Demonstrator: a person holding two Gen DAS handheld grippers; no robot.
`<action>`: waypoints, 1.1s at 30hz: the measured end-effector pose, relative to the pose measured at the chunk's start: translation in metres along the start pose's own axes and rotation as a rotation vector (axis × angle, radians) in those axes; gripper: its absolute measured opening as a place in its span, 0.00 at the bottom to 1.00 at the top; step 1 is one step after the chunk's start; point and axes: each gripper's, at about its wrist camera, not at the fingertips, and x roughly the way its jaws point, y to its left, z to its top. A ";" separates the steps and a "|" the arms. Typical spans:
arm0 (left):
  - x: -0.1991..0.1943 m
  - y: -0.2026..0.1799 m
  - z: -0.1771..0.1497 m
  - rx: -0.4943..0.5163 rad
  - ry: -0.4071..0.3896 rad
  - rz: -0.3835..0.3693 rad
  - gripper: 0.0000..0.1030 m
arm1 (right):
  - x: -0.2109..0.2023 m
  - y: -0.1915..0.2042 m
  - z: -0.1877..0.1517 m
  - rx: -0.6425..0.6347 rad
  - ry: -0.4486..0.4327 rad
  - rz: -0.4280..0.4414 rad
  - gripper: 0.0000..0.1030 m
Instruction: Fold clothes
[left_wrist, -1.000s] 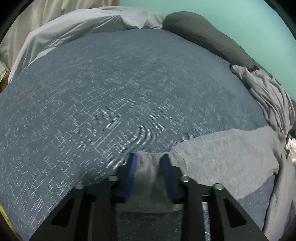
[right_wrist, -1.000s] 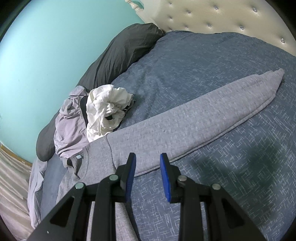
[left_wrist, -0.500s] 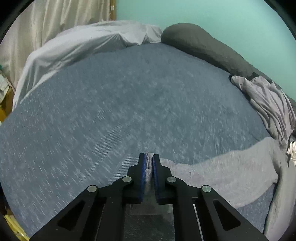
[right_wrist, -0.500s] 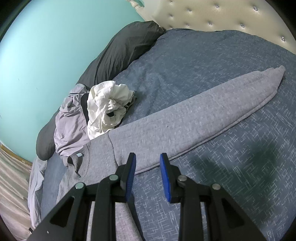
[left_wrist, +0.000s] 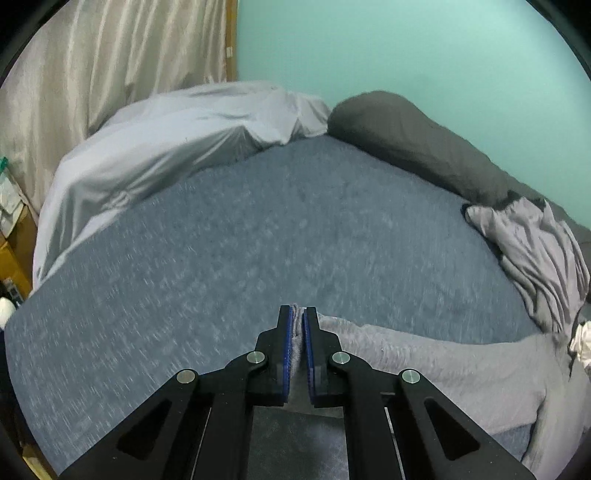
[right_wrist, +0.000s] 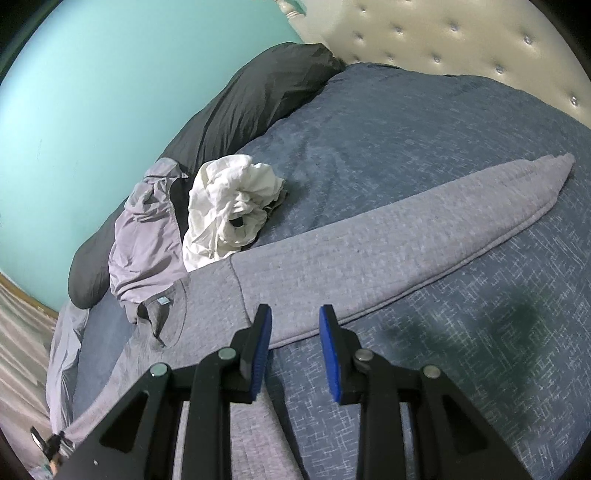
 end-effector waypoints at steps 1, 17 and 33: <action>0.006 0.003 -0.001 -0.003 0.018 0.003 0.06 | 0.002 0.003 -0.001 -0.004 0.003 0.000 0.26; 0.068 0.040 -0.050 -0.070 0.229 0.055 0.16 | 0.019 0.022 -0.017 -0.052 0.043 -0.026 0.26; 0.064 0.016 -0.058 0.002 0.255 0.044 0.34 | 0.027 0.023 -0.035 -0.048 0.077 0.000 0.26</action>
